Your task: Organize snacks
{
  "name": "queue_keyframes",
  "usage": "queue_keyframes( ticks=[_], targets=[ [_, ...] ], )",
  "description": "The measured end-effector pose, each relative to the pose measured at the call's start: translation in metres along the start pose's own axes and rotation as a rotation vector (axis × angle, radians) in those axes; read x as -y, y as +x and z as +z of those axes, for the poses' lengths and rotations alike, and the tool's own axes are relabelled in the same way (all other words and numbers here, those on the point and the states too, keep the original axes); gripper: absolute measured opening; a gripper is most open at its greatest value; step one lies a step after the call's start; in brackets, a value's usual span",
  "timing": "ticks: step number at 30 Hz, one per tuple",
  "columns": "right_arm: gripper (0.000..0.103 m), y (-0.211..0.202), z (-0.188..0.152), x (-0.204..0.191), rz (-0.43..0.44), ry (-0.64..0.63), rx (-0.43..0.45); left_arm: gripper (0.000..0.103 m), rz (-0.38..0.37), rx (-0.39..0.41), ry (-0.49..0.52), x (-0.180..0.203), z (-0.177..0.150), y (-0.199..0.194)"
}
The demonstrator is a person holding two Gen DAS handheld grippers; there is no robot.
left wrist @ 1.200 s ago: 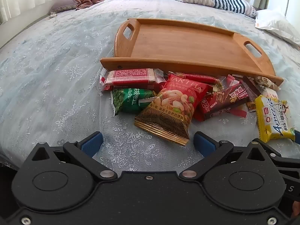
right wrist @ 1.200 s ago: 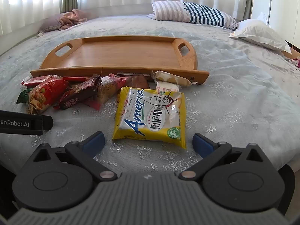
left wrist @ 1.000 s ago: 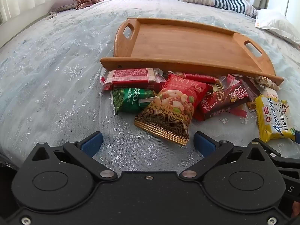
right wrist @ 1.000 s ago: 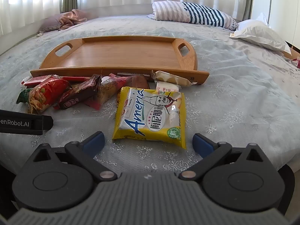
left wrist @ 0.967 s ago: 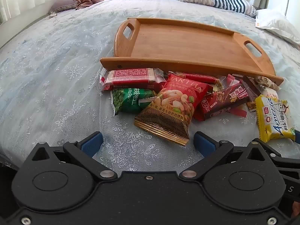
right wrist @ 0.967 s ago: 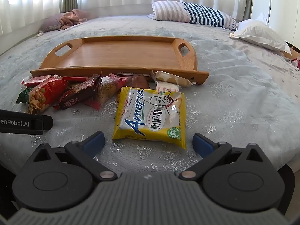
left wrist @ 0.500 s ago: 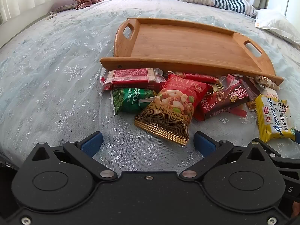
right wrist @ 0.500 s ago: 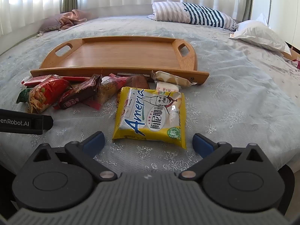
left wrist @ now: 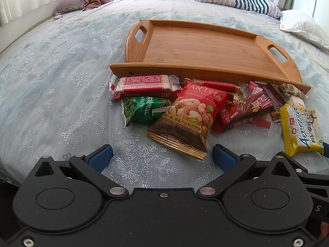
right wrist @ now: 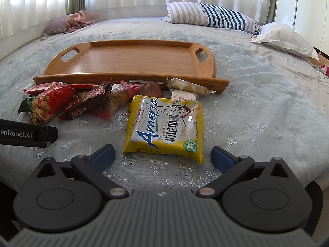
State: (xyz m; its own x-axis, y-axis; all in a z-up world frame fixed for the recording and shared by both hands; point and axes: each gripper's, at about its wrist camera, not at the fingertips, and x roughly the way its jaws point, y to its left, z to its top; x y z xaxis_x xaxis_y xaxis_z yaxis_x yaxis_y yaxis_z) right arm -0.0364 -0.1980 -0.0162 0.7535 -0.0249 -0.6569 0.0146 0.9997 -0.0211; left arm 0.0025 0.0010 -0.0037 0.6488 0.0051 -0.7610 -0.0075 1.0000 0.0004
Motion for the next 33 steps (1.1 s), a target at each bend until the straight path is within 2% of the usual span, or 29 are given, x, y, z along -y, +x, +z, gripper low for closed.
queue_keyframes(
  ticks=[33],
  targets=[
    [0.103,-0.0006,0.0036,-0.0005,-0.001,-0.003,-0.007,0.103,0.005,0.005,0.002,0.0020,-0.0013,-0.0021]
  ],
)
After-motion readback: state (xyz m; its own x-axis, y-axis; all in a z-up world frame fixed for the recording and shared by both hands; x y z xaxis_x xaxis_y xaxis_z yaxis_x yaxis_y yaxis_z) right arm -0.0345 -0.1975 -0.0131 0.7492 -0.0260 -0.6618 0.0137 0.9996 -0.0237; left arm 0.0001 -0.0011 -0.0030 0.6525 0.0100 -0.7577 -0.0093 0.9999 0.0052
